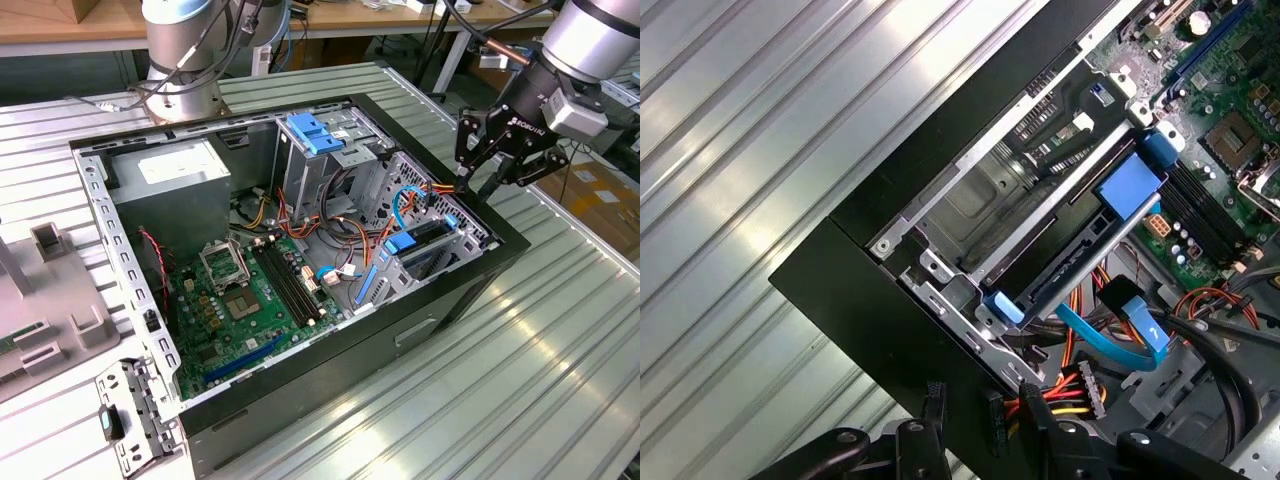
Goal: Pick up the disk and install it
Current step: 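Insert the first disk wire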
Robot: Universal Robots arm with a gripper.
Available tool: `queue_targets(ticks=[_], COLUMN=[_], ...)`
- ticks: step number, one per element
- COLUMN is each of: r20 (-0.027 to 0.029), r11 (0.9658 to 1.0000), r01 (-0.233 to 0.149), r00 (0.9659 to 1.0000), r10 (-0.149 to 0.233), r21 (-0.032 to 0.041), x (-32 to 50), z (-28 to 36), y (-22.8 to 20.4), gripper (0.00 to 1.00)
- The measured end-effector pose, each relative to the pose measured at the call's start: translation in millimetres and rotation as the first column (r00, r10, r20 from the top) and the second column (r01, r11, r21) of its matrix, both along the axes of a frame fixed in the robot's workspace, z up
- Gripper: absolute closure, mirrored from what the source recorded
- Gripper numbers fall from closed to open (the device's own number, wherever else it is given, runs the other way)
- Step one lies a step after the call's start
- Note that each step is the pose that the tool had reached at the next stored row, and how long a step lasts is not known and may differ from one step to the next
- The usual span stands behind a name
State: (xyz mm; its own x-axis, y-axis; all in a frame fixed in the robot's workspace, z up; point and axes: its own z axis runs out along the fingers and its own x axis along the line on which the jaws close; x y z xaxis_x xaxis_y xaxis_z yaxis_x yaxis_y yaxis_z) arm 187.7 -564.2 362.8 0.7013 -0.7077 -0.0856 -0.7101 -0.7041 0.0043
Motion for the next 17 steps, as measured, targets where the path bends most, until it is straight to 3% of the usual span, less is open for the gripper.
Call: queue_targets(ticks=[2, 5, 7, 14, 17], r20=[0.0000, 0.0000, 0.0001, 0.0000, 0.0003], r11=[1.0000, 1.0000, 1.0000, 1.0000, 1.0000], r01=[0.000, -0.001, -0.001, -0.002, -0.002], r00=[1.0000, 1.0000, 1.0000, 1.0000, 1.0000], r10=[0.000, 0.001, 0.001, 0.002, 0.002], r21=[0.0000, -0.0004, -0.0003, 0.0007, 0.0049], x=[0.0, 0.0, 0.0, -0.5, -8.8], z=[0.0, 0.1, 0.1, -0.1, -0.1], y=[0.0, 0.0, 0.0, 0.0, 0.0], gripper=[0.59, 0.78, 0.81, 0.81, 0.81])
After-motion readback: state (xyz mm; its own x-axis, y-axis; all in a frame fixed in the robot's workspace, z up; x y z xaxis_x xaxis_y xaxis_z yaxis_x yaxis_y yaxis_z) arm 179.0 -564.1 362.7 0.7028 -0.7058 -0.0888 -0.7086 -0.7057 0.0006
